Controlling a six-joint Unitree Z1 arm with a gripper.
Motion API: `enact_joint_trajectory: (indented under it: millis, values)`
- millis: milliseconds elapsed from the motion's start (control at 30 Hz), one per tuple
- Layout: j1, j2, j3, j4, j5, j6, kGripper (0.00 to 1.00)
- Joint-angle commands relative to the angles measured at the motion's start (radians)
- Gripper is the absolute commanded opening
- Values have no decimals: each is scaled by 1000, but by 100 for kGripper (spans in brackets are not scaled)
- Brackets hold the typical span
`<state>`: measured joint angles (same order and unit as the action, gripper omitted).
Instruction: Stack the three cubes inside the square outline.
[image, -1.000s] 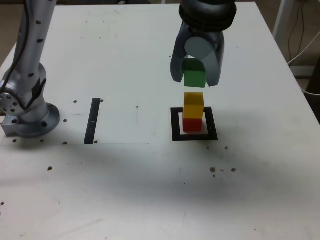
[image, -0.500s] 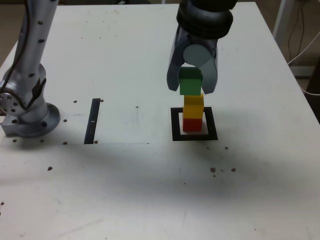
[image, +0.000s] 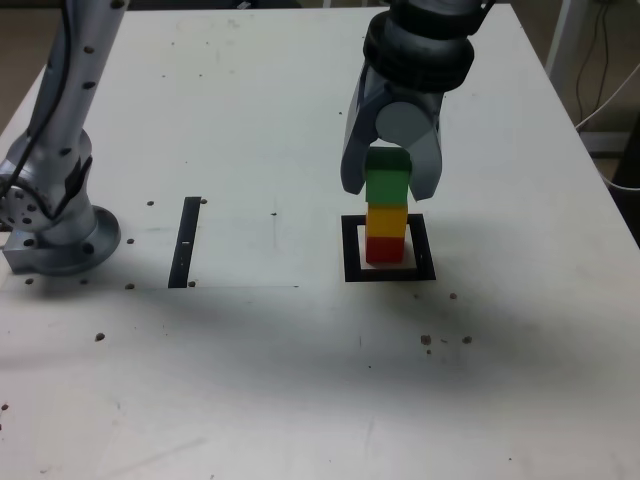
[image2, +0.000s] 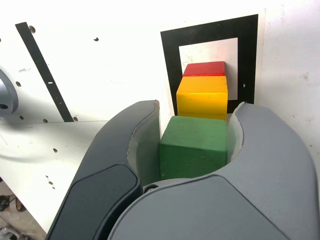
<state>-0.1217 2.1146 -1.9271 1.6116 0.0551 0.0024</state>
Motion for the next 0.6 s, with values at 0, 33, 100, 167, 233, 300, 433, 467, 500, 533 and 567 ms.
enact_joint_trajectory:
  millis: [0, 33, 100, 167, 233, 300, 433, 467, 500, 533, 567]
  values:
    - [8, 7, 2, 9, -3, 0, 28]
    - [10, 8, 4, 9, -3, 0, 28]
    - [13, 9, 7, 7, -3, 2, 28]
    - [15, 12, 8, 5, -2, 3, 28]
    - [15, 14, 10, 3, -3, 3, 28]
    - [16, 16, 10, 1, -4, 4, 28]
    - [16, 22, 12, -2, -6, 4, 28]
    - [16, 23, 12, -3, -6, 4, 28]
    - [16, 24, 13, -4, -6, 4, 28]
    - [16, 25, 15, -5, -6, 4, 28]
    - [16, 25, 17, -6, -6, 4, 28]
